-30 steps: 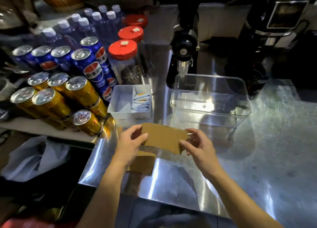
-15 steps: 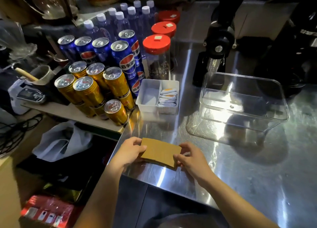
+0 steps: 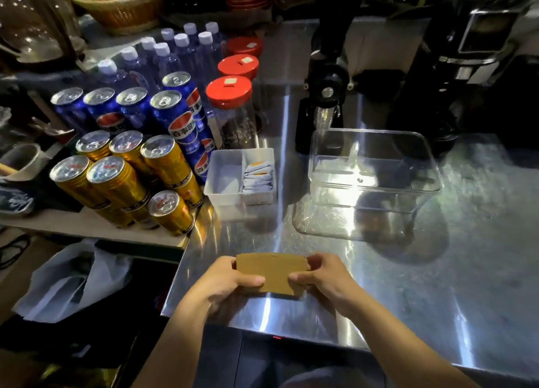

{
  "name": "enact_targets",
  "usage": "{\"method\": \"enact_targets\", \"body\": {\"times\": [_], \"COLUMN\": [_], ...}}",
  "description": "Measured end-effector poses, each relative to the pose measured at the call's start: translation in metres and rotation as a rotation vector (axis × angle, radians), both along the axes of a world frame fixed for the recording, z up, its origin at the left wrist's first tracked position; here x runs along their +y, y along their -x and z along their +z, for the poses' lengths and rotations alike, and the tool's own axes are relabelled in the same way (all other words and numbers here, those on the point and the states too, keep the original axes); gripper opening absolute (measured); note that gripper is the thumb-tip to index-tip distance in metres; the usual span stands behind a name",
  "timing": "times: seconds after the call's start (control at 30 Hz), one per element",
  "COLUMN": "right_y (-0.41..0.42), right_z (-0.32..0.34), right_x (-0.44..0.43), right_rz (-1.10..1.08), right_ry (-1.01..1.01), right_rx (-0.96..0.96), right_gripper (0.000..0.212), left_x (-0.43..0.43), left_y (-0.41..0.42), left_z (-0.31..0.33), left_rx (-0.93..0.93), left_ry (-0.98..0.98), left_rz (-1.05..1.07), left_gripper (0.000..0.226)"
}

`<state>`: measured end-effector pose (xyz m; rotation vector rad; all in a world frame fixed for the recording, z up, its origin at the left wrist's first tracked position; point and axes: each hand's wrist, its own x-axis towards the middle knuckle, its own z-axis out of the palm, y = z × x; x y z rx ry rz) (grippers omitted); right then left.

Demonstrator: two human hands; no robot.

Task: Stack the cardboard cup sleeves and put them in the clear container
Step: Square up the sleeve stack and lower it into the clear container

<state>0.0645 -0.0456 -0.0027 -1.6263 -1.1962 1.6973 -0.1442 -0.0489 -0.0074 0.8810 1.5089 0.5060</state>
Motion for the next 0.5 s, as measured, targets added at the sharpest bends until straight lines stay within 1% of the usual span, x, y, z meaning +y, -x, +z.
{"method": "enact_targets", "body": {"times": [0.07, 0.13, 0.2, 0.3, 0.4, 0.5], "right_y": [-0.020, -0.044, -0.068, -0.105, -0.134, -0.150], "right_z": [0.005, 0.009, 0.011, 0.008, 0.002, -0.010], "right_x": [-0.003, -0.002, 0.001, 0.003, 0.001, -0.002], "right_rz": [-0.072, -0.159, -0.206, -0.282, -0.352, -0.409], "right_ry": [-0.015, -0.074, -0.166, -0.295, -0.380, -0.437], "right_rx": [0.079, 0.086, 0.012, -0.100, -0.176, -0.271], "right_gripper": [0.015, 0.021, 0.029, 0.038, 0.039, 0.047], "left_x": [0.003, 0.012, 0.023, 0.037, 0.046, 0.048], "left_y": [-0.021, -0.047, -0.074, -0.116, -0.148, -0.165], "left_z": [0.000, 0.002, 0.003, 0.002, -0.003, -0.015], "left_rx": [-0.076, -0.114, -0.155, -0.129, -0.133, -0.118], "left_ry": [-0.044, -0.141, -0.239, -0.380, -0.467, -0.513], "left_rz": [-0.015, -0.048, -0.072, -0.138, -0.153, -0.173], "left_gripper": [0.025, 0.032, 0.036, 0.040, 0.044, 0.044]}}
